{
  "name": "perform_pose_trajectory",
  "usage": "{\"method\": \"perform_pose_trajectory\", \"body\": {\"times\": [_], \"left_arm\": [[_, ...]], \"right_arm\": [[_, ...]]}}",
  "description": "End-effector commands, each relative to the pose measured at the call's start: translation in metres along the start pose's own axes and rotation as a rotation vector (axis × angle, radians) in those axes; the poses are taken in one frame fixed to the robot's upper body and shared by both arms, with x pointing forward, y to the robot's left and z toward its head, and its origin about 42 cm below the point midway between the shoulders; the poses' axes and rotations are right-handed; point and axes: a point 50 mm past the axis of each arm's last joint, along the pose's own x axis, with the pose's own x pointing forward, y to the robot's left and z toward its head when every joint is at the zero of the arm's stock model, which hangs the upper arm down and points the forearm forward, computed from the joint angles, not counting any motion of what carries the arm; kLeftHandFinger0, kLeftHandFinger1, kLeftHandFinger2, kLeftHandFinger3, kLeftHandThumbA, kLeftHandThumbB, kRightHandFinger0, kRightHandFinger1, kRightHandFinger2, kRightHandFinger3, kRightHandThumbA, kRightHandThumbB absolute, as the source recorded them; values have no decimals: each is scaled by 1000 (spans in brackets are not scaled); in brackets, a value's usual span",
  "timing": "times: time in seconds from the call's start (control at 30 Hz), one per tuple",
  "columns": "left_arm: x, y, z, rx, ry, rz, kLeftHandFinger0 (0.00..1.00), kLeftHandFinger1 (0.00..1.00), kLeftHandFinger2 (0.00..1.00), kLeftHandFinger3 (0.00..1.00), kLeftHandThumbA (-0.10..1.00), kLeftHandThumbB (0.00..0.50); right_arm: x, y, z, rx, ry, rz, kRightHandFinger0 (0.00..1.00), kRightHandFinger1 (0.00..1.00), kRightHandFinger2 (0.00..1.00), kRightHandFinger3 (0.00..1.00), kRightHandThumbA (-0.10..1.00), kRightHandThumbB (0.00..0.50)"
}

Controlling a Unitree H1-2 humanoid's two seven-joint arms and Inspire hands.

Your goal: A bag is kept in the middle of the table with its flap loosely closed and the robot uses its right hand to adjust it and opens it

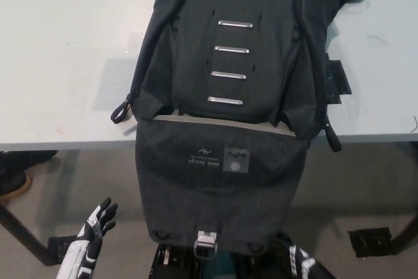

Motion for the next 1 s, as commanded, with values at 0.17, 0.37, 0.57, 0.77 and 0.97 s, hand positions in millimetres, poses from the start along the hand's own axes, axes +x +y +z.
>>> {"method": "perform_pose_trajectory", "body": {"times": [0.17,0.37,0.57,0.77,0.97], "left_arm": [[-9,4,2,12,-3,-12,1000,1000,1000,1000,1000,1],[-11,-1,-2,9,16,-10,1000,1000,1000,1000,1000,17],[-17,1,-3,6,34,-7,1000,1000,1000,1000,1000,1],[-19,0,-6,5,40,0,1000,1000,1000,1000,1000,0],[-24,-1,-11,8,52,-3,1000,1000,1000,1000,1000,4]], "right_arm": [[-21,-11,-9,95,-109,-145,1000,1000,1000,1000,1000,173],[-31,-19,-16,191,-168,-310,1000,1000,1000,1000,1000,164],[-27,-14,-15,216,-191,-326,1000,1000,1000,1000,1000,156],[-22,-11,-13,240,-193,-304,1000,1000,1000,1000,1000,153],[-20,-5,-15,275,-189,-278,1000,1000,1000,1000,1000,112]]}}
